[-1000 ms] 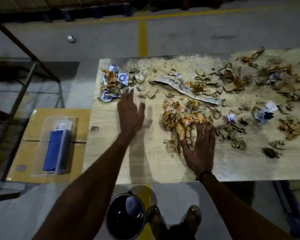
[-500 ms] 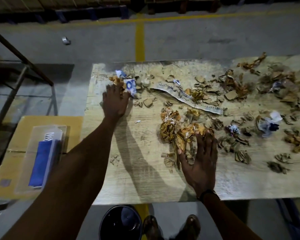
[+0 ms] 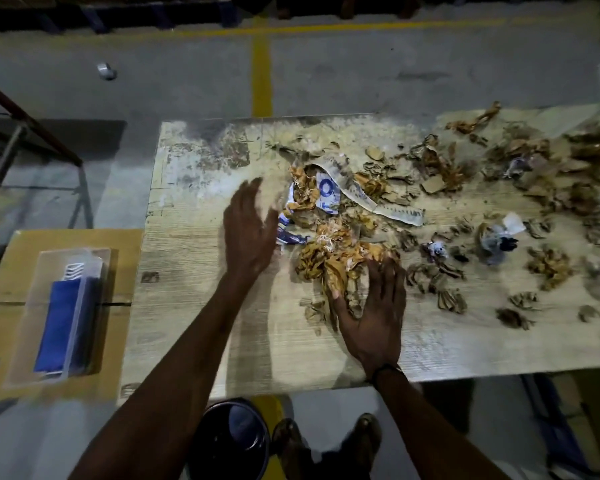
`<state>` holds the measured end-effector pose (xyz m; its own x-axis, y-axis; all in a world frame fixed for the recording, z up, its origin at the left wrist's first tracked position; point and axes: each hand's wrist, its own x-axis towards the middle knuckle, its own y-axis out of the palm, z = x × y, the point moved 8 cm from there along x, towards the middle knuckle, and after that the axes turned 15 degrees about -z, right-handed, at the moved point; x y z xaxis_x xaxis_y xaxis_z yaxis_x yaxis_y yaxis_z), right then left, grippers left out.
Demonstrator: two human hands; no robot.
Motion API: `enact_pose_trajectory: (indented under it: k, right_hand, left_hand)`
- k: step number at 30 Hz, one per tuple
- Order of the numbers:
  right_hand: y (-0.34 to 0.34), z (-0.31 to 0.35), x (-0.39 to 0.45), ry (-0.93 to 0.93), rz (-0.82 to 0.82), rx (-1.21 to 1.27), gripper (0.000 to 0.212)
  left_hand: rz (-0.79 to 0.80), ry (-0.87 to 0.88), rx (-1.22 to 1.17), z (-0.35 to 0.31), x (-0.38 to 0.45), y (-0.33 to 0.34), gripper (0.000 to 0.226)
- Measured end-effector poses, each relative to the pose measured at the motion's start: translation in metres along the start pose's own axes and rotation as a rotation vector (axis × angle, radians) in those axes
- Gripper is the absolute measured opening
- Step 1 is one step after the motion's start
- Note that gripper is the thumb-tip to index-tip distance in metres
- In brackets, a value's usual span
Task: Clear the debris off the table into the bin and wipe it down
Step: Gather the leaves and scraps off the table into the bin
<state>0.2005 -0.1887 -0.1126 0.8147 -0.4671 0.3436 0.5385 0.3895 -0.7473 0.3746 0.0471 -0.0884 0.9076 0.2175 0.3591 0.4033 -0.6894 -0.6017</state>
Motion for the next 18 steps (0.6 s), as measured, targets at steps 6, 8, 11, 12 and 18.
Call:
enact_pose_trajectory:
  k: [6,8,11,12,18]
  right_hand:
    - [0.005,0.001,0.003,-0.002,0.031,-0.035,0.082]
    - [0.006,-0.003,0.001,0.005,0.033,-0.056,0.079]
    - [0.007,-0.005,-0.001,0.011,0.022,-0.066,0.074]
    - [0.006,-0.006,-0.001,0.018,0.020,-0.065,0.073]
    - [0.004,-0.005,-0.002,0.029,0.063,-0.014,0.070]
  left_hand:
    - [0.180,-0.031,0.054,0.009,-0.048,0.023,0.075]
    - [0.200,-0.002,0.044,-0.017,-0.064,0.042,0.076]
    - [0.232,0.022,0.025,-0.044,-0.083,0.064,0.082]
    - [0.236,0.008,-0.001,-0.049,-0.086,0.068,0.083]
    - [0.109,-0.047,-0.100,-0.053,-0.102,0.044,0.058]
